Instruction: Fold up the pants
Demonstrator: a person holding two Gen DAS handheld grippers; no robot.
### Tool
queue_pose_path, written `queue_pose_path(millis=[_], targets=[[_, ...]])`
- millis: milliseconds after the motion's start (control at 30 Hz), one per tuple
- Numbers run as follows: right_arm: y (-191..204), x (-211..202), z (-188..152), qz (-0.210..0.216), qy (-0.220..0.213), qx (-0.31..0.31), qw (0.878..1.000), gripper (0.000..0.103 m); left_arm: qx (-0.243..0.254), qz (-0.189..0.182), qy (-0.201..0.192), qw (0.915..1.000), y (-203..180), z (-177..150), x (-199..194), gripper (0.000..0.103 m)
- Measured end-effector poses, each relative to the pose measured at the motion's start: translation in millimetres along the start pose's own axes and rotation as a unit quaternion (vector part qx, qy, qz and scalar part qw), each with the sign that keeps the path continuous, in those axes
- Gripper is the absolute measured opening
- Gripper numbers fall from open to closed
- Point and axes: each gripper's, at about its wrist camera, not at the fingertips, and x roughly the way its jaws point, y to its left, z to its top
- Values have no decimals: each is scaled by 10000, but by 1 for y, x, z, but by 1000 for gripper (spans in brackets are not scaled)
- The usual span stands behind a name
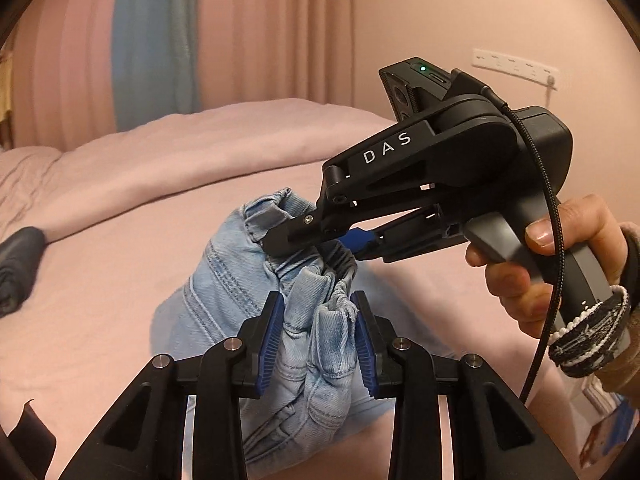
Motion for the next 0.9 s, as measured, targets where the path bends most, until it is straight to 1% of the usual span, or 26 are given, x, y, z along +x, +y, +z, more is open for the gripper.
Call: queue_pose_path(millis=[67, 167, 233, 300, 367, 433, 533, 633, 667, 733, 833, 900], targets=[[-13, -10, -1, -28, -53, 118, 9999, 27, 59, -139, 98, 9998, -9, 1, 13, 34], [-38, -19, -4, -94, -80, 376, 9992, 27, -23, -357, 283, 9990, -13, 4, 34, 34], [-55, -21, -7, -125, -67, 523, 9985, 27, -149, -510, 410, 9977, -14, 5, 47, 34], [-71, -19, -10, -113, -40, 690, 9975, 28, -368, -746, 592, 9948, -14, 5, 59, 34], [-87, -17, -13, -104, -32, 869, 9962, 28, -492, -946, 654, 9921, -13, 5, 60, 34], [-99, -17, -16, -31, -51, 1032, 9946, 28, -513, -1192, 584, 9898, -14, 10, 54, 34], [-107, -21, -19, 120, -108, 1170, 9930, 28, -506, -1220, 496, 9900, -4, 12, 43, 34], [-112, -29, -26, 388, -225, 1357, 9897, 27, -767, -1264, 423, 9881, 17, 12, 31, 34], [-115, -32, -29, 481, -276, 1467, 9876, 26, -822, -1251, 408, 9879, 20, 17, 34, 34], [-118, -43, -37, 737, -450, 1621, 9830, 24, -885, -1182, 379, 9883, 29, 14, 30, 34], [-124, -57, -42, 762, -567, 1641, 9819, 24, -923, -1013, 501, 9893, 35, 14, 41, 34], [-132, -54, -41, 360, -455, 1628, 9849, 26, -958, -868, 723, 9890, 35, 10, 56, 34]])
